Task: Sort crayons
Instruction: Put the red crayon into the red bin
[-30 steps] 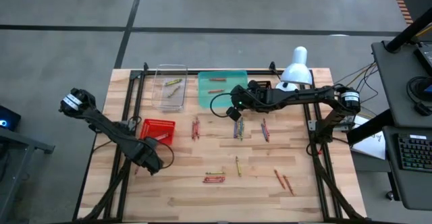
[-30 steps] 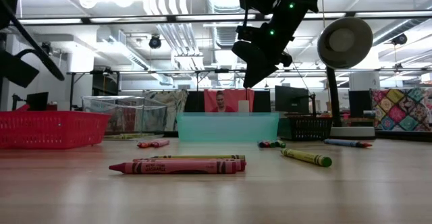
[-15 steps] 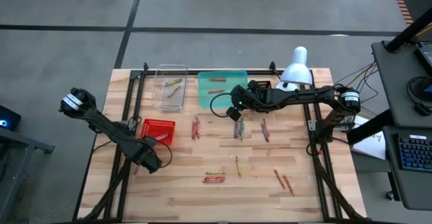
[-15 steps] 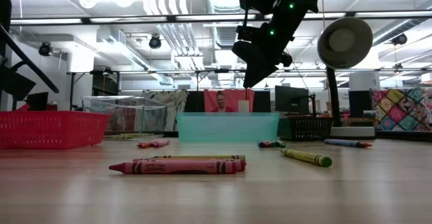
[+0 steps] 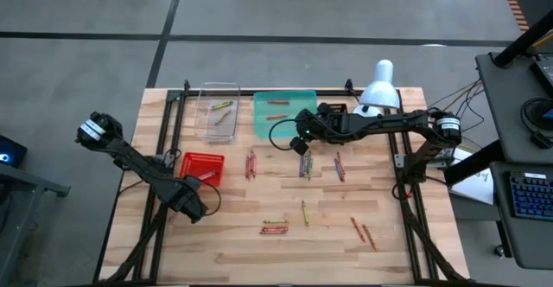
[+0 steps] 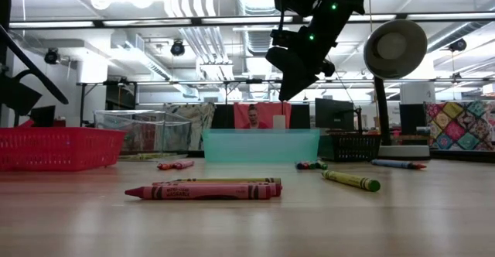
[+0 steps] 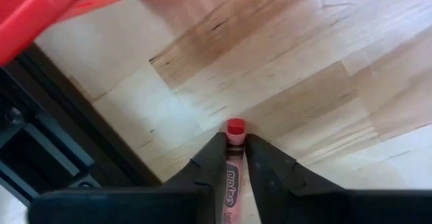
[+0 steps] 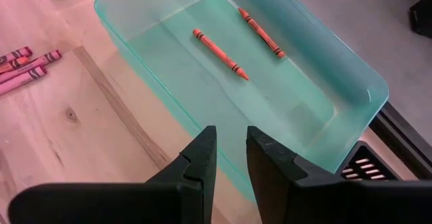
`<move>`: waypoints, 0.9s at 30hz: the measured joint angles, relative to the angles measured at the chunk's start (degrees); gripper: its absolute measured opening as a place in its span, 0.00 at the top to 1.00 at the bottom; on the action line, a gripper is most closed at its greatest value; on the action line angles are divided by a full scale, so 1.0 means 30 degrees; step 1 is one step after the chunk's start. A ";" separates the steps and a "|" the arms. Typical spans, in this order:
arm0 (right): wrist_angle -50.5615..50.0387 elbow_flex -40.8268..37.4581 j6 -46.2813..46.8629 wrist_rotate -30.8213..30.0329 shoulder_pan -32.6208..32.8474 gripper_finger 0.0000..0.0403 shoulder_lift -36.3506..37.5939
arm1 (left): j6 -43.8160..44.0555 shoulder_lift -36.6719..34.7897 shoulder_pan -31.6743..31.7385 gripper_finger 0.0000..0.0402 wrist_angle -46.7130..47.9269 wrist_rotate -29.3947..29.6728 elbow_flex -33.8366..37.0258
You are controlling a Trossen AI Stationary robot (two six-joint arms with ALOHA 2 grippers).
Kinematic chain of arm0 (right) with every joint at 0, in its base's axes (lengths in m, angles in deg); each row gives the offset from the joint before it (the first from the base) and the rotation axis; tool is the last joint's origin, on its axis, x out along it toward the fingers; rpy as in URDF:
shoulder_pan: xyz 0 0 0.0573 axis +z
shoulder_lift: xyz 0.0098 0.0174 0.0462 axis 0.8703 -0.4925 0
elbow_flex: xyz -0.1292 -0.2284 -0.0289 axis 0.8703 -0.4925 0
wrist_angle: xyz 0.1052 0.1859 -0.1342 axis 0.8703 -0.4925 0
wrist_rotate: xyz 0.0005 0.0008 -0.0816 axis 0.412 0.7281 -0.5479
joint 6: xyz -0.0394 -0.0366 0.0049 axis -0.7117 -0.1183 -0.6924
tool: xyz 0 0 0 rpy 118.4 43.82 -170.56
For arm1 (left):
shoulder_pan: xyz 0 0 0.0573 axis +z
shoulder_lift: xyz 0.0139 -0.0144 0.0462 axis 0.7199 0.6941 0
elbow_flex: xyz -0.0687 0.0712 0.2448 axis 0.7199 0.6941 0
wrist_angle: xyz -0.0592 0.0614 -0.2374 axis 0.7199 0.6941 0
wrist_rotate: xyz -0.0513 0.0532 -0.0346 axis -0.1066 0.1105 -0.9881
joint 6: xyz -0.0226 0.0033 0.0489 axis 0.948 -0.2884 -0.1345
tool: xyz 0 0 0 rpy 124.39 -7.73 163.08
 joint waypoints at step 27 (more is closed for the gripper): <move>0.0000 0.0000 0.0007 -0.0007 -0.0007 0.82 0.0000 | -1.3515 -0.0007 0.1116 1.00 0.2238 0.3024 -0.7749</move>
